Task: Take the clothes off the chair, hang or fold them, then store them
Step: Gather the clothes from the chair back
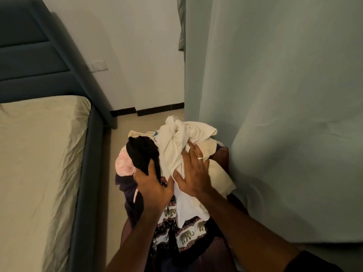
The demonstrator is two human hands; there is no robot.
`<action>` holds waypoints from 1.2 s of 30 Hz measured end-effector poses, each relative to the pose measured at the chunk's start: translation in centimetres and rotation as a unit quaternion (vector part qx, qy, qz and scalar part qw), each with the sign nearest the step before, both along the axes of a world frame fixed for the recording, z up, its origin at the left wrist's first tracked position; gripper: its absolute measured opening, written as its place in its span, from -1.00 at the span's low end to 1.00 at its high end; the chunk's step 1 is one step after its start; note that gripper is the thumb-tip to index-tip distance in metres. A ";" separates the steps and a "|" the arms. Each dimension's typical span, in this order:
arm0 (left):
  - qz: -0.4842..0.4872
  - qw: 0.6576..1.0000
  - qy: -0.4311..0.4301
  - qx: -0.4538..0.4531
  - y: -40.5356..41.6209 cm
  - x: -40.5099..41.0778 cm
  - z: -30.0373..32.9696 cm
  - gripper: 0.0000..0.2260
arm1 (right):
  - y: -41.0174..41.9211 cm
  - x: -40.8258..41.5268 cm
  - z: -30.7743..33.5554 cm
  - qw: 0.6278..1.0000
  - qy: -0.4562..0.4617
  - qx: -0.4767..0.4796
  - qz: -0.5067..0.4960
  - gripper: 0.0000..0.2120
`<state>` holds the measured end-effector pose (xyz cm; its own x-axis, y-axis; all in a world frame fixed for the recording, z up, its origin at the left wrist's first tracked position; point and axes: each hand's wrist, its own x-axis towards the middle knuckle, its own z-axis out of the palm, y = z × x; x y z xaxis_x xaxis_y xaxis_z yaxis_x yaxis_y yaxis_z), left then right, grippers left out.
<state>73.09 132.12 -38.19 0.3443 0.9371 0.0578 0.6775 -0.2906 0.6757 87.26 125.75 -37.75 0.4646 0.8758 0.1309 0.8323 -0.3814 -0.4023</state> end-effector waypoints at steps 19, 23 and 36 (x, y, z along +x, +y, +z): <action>0.055 0.996 -0.065 -0.005 0.3 -2.0 -2.1 -0.18 | -1.5 3.8 -1.5 0.997 0.006 0.056 0.053 -0.14; 0.074 0.986 -0.142 -0.035 -0.5 -0.4 -1.2 -0.12 | -0.7 3.4 -1.0 0.994 0.033 0.094 0.041 -0.15; 0.141 0.948 -0.284 -0.028 -0.9 -0.4 -0.7 -0.48 | -0.9 -0.3 -0.4 0.983 0.109 0.145 0.036 -0.43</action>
